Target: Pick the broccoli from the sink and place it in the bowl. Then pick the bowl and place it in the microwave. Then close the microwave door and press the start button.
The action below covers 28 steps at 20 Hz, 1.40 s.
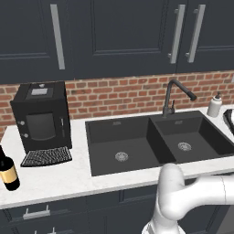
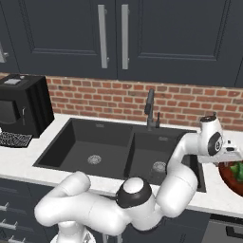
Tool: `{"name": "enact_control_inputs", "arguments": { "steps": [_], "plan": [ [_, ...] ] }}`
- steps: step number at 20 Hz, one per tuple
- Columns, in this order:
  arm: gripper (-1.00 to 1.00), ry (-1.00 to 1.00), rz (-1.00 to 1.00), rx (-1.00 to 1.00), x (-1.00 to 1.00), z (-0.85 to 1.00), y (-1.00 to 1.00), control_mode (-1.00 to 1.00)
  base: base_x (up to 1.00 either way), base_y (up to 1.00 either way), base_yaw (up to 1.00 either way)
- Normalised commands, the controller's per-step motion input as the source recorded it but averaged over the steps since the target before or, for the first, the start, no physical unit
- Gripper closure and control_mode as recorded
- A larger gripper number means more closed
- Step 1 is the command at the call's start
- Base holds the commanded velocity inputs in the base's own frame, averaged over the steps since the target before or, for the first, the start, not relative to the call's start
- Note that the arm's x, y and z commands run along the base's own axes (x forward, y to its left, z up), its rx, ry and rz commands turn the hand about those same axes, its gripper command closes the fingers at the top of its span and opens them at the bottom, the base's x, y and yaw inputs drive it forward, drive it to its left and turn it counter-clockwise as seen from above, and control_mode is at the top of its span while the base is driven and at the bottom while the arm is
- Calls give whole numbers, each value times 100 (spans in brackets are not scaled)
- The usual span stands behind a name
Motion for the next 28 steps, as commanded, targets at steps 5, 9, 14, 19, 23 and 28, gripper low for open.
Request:
{"name": "enact_control_inputs", "arguments": {
  "steps": [5, 9, 14, 19, 23, 28],
  "plan": [
    [100, -23, 1, -3, -29, 13, 38, -100, 0, 0, 0],
    [100, -13, 3, -10, -25, 26, 42, -100, 0, 0, 0],
    [100, -8, 4, -15, -23, 30, 33, -100, 0, 0, 0],
    [100, -5, 15, -17, -30, 39, 19, -100, 0, 0, 0],
    [100, 0, 27, -12, -36, 61, 0, -100, 0, 0, 0],
    [100, 6, 35, -10, -32, 48, 0, -100, 0, 0, 0]
  ]
}}
